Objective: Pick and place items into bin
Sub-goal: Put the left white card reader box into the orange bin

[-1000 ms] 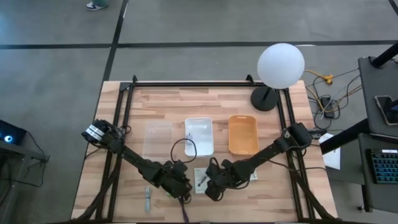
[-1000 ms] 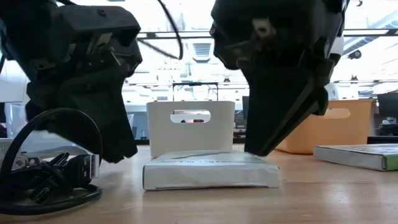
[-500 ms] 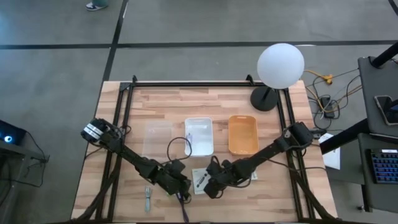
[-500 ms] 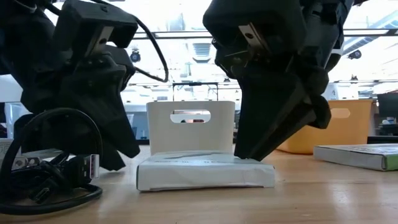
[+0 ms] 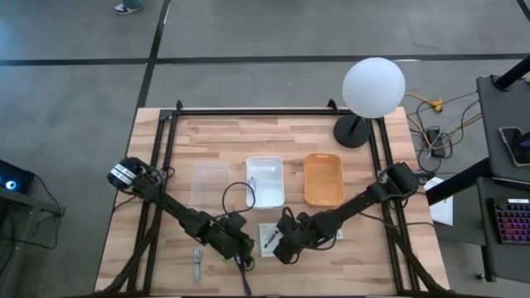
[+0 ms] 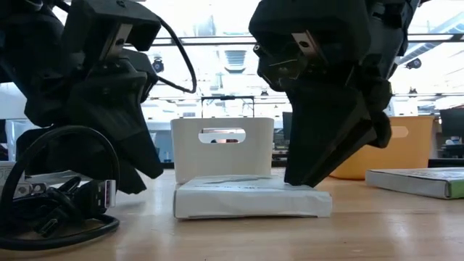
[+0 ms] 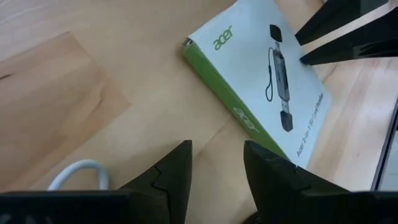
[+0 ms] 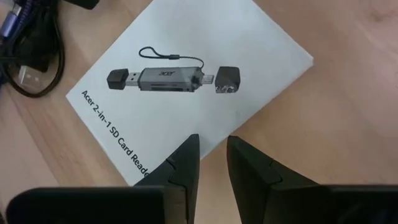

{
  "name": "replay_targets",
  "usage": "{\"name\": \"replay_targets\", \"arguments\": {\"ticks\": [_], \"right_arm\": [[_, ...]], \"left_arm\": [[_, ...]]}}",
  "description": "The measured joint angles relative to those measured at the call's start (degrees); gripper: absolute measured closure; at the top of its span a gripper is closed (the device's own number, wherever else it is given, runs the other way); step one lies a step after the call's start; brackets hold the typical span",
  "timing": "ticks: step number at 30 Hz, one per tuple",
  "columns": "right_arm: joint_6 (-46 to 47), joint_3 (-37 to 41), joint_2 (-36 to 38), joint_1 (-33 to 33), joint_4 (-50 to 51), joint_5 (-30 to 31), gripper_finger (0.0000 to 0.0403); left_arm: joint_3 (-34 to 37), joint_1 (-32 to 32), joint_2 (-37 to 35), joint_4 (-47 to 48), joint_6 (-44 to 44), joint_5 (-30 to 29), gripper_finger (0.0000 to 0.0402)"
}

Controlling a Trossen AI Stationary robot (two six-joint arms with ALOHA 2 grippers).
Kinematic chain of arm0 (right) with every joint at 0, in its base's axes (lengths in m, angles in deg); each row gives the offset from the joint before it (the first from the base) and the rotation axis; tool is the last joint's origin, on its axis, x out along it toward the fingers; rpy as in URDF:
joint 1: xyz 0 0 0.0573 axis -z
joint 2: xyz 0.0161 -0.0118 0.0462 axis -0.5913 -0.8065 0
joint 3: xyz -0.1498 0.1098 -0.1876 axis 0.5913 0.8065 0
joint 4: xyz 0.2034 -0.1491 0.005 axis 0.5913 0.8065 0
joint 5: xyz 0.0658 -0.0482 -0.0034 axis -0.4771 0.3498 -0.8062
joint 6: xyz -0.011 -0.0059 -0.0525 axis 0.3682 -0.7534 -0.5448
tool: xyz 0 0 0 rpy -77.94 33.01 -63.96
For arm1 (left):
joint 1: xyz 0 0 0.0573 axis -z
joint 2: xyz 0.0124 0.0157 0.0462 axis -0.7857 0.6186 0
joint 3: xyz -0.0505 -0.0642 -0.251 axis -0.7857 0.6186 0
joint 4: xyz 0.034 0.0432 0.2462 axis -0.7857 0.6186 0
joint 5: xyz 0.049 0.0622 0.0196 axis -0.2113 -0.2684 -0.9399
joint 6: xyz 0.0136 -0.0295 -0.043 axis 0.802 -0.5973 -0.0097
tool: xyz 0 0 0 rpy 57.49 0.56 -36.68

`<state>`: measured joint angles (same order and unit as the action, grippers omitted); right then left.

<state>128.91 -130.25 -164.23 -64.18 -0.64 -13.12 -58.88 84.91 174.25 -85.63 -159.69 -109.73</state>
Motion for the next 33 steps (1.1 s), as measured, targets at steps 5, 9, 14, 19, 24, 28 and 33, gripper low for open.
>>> {"name": "replay_targets", "arguments": {"ticks": [5, 9, 14, 19, 24, 28, 33], "right_arm": [[1.73, 0.34, 0.02, -0.49, -0.81, 1.14, 0.0335], [3.71, 0.61, -0.82, -1.19, -1.34, 1.61, 0.0335], [5.42, 0.73, -1.64, -2.53, -2.17, 1.35, 0.0335], [6.62, 0.73, -1.68, -2.68, -1.53, 2.02, 0.0335], [6.48, 0.4, -1.53, -2.89, -1.27, 3.32, 0.0335], [5.2, -0.23, -1.53, -2.92, -0.73, 3.42, 0.0335], [5.53, -0.14, -1.72, -3.13, -0.91, 2.75, 0.0335]], "left_arm": [[-0.11, -0.06, 0.0, -0.09, 0.05, -0.15, 0.0272], [0.07, -0.43, 0.02, -0.09, 0.05, -0.22, 0.0272], [-0.25, -0.55, 0.99, -1.74, 0.07, -0.25, 0.0272], [-0.33, -0.52, 2.13, -5.68, 0.07, 0.1, 0.0272], [-0.38, -0.52, 3.0, -5.52, 0.07, -0.04, 0.0272], [-0.7, -0.57, 4.5, -8.28, 0.59, -0.59, 0.0272], [-0.64, -0.94, 6.45, -14.72, 4.17, -0.49, 0.0272]]}}
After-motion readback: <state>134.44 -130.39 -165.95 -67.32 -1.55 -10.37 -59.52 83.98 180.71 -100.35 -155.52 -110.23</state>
